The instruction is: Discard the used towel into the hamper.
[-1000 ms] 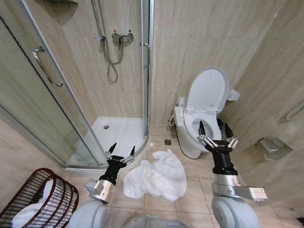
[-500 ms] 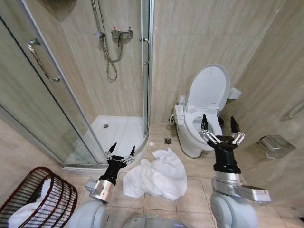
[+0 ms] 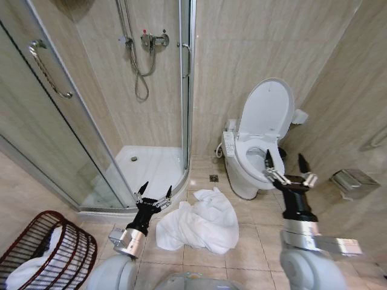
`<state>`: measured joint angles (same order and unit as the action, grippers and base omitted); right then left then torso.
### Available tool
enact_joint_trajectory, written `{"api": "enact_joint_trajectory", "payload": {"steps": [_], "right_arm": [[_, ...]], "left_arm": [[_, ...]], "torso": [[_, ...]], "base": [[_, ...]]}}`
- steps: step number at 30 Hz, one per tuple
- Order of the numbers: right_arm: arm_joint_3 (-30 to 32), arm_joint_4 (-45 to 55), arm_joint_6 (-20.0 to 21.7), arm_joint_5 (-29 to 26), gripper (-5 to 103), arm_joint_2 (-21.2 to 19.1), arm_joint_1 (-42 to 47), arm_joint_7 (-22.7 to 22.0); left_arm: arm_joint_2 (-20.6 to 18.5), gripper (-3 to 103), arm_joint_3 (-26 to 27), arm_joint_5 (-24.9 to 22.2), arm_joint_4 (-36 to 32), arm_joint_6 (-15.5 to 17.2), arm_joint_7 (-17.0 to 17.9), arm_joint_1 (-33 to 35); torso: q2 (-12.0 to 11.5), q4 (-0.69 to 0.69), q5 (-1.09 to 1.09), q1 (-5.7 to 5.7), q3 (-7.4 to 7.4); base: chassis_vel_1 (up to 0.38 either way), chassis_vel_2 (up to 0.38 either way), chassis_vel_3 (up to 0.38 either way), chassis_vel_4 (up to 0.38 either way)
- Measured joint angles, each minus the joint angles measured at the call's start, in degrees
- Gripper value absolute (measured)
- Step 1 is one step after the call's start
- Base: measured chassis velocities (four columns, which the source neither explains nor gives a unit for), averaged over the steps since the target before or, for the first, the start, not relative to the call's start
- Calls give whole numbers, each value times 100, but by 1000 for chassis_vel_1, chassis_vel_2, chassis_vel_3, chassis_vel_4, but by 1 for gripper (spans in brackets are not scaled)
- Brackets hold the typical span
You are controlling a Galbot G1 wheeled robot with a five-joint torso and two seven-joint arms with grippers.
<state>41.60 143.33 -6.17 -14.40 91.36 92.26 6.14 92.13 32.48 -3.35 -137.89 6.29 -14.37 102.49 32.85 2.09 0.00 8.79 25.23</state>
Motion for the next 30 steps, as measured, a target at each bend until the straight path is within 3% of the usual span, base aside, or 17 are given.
{"api": "enact_joint_trajectory", "payload": {"steps": [14,30], "right_arm": [[-138,-4,-98,-36,100,73,227,-177],[-350,-9,-556,607,100,78,238,-134]], "left_arm": [[0,100,0,0,0,0,0,0],[0,100,0,0,0,0,0,0]], "torso": [[-320,-1,0,-124,-196],[-697,-3,0,-282,-415]], "base": [[0,0,0,0],[0,0,0,0]]}}
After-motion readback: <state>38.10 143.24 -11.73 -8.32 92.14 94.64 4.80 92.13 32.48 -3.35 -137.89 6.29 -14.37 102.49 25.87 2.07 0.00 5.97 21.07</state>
